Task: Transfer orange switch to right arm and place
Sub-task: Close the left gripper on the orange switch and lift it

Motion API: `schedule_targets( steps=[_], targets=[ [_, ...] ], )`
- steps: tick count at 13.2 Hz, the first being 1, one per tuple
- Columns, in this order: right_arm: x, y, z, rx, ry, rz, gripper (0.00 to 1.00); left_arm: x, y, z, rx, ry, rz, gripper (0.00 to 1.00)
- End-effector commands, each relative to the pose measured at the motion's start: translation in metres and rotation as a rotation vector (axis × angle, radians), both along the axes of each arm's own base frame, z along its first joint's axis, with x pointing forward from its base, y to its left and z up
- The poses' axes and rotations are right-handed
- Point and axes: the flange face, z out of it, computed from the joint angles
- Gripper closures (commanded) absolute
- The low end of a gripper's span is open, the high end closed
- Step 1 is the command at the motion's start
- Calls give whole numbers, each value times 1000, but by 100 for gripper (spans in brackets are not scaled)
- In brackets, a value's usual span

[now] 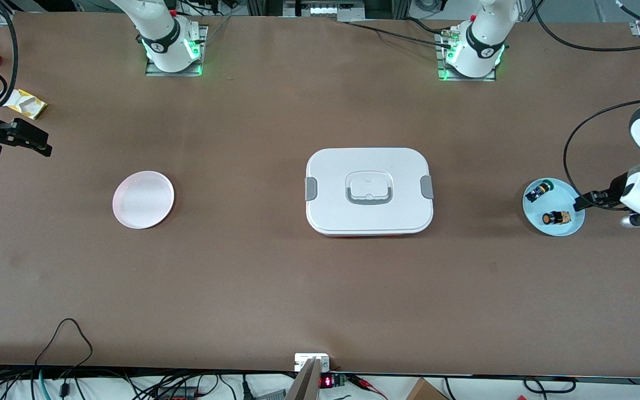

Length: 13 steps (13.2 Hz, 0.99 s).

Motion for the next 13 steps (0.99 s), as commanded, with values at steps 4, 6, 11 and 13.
schedule_targets(
  steps=[4,6,11,13],
  targets=[
    [0,2,1,13,9,16,0,12,-7,-50,0,-45,-45,0],
    [1,3,1,13,3,18,0,11,-6,-71,-6,-53,-41,0],
    [2,8,0,13,1,27,0,2,-9,-96,-23,-23,-39,0],
    [5,3,-4,30,4,13,0,-4,-12,-103,-31,-6,-36,0]
  ],
)
